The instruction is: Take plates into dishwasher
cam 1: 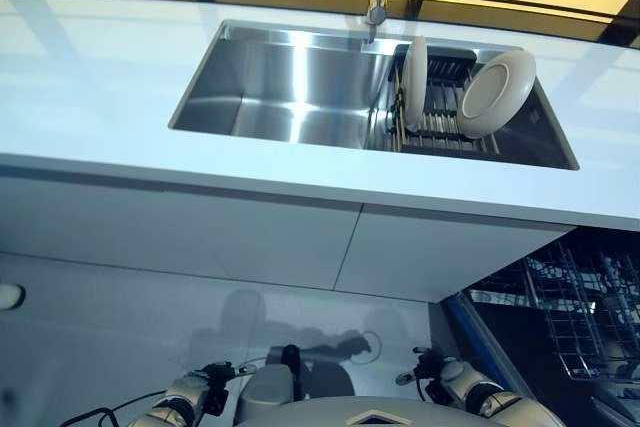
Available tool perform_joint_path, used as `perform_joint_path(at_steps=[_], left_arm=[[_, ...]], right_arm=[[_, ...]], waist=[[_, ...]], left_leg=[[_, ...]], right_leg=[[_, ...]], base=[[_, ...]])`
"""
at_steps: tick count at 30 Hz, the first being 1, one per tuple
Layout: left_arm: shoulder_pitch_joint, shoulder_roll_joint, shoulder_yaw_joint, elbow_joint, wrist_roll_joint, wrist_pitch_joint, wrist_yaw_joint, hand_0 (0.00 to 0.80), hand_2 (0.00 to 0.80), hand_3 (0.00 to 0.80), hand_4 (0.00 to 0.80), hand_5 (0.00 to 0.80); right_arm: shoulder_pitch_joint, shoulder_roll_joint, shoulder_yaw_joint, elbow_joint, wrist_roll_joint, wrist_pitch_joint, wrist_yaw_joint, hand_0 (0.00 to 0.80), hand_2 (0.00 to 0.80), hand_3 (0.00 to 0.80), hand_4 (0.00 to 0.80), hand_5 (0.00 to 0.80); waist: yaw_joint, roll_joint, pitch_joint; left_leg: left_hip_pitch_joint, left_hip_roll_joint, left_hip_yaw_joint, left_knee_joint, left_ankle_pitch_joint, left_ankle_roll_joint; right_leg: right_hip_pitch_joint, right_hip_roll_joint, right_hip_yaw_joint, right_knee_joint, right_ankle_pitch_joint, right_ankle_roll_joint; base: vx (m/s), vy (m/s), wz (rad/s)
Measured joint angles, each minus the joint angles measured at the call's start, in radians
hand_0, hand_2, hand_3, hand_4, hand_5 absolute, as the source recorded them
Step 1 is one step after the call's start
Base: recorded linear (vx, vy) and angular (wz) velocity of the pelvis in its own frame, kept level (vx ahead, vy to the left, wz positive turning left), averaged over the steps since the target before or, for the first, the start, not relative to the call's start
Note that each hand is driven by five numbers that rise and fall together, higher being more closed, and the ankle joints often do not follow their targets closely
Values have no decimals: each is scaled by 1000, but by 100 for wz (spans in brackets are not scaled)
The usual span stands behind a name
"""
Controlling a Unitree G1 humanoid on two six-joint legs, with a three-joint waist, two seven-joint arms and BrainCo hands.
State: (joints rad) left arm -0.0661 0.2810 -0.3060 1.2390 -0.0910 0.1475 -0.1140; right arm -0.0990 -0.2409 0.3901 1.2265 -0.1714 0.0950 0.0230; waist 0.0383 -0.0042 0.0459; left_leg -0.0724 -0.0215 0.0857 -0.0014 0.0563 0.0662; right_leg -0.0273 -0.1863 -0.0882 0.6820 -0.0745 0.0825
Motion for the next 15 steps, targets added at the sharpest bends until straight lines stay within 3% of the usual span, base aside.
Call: perform_joint_path(at_steps=[2,4,6,7,11,12,15], left_arm=[[-2,9,-10,-2,0,12,7,0,0,0,0,0],[-11,11,-17,-3,0,26,18,0,0,0,0,0],[-13,2,-13,0,-1,38,26,0,0,0,0,0],[-15,1,-13,1,-1,42,32,0,0,0,0,0],[8,-1,7,-24,-11,43,52,0,0,0,0,0],[19,-6,7,-26,-10,44,56,0,0,0,0,0],[69,-14,17,-26,-10,60,56,0,0,0,0,0]], right_arm=[[13,-6,-7,-31,28,-14,-15,0,0,0,0,0],[10,-9,-7,-55,45,-24,-15,0,0,0,0,0],[11,-13,-5,-63,53,-35,-10,0,0,0,0,0],[6,-11,-1,-75,65,-46,-8,0,0,0,0,0],[11,-4,-4,-75,65,-41,-8,0,0,0,0,0],[11,-11,-9,-67,65,-38,-9,0,0,0,0,0],[9,-28,-13,-68,88,-11,-1,0,0,0,0,0]], waist=[[-29,9,3],[-57,1,4],[-79,-2,7],[-96,-13,24],[-93,-61,12],[-77,-69,10],[-47,-33,4]], left_leg=[[42,1,-17,-31,0,2],[70,-4,-19,-52,-3,-2],[93,-5,-30,-59,-7,-3],[118,-6,-41,-63,-12,-8],[151,-3,-23,-47,-51,-53],[158,6,-16,-37,-62,-74],[176,72,-1,-31,-86,-108]], right_leg=[[-85,11,-1,-9,-77,15],[-162,9,-39,-193,-84,17],[-175,18,-50,-376,-49,49],[-181,19,-47,-478,6,60],[-153,27,-58,-463,43,54],[-128,46,-57,-515,109,-34],[-46,127,-63,-653,159,-70]], base=[[315,-167,24],[286,-298,12],[130,-227,20],[21,-193,35],[26,-169,50],[52,-103,16],[53,-61,-16]])
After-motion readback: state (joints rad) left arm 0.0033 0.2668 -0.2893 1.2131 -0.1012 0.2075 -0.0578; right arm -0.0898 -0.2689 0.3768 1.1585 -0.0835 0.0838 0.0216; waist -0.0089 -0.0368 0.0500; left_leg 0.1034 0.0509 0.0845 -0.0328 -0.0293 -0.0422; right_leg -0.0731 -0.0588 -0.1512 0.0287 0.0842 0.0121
